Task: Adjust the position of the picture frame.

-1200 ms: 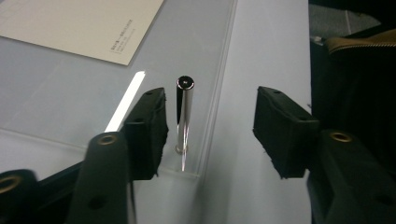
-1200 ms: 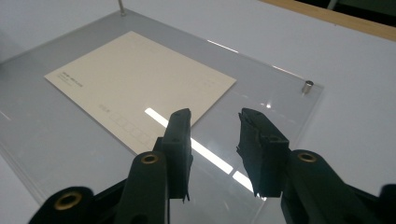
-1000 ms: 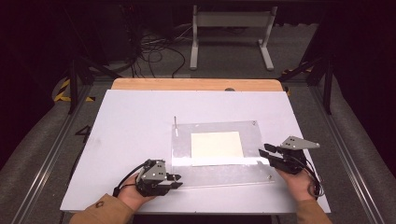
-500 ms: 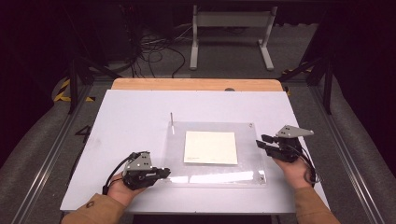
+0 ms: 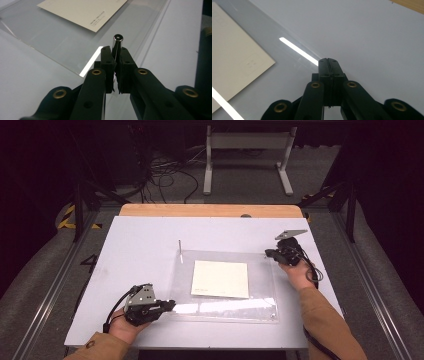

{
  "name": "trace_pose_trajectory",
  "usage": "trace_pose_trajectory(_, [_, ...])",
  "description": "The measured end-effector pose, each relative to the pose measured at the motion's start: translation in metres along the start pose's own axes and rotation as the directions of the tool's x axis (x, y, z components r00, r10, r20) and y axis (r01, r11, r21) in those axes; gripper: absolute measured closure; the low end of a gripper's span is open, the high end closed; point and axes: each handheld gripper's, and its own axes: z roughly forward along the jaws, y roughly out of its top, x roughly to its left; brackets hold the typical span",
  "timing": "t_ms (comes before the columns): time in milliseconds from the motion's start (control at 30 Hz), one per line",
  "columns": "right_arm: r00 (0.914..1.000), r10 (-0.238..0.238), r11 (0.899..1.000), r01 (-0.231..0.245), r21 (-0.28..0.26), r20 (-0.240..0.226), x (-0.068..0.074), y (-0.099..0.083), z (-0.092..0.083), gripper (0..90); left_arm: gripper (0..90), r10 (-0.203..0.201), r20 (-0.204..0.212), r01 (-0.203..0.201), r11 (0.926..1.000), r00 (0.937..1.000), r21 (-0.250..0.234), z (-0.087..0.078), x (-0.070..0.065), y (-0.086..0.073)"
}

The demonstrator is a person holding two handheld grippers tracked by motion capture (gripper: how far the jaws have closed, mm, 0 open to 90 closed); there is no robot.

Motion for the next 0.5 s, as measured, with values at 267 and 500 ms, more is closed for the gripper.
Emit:
trace_pose_trajectory(267, [0.9995,-0.016,0.997,0.014,0.078,0.027,-0.015,0.018,0.031,89.7,85.0,0.032,-0.058,-0.031,0.9994,0.9978,0.014,-0.001,-0.001,0.0])
trace_pose_trajectory(500, [0.9995,-0.024,0.998,0.023,0.063,0.019,-0.016,0.021,0.034,89.6,84.8,0.083,-0.116,-0.083,0.9965,0.9898,0.009,-0.006,-0.001,0.009])
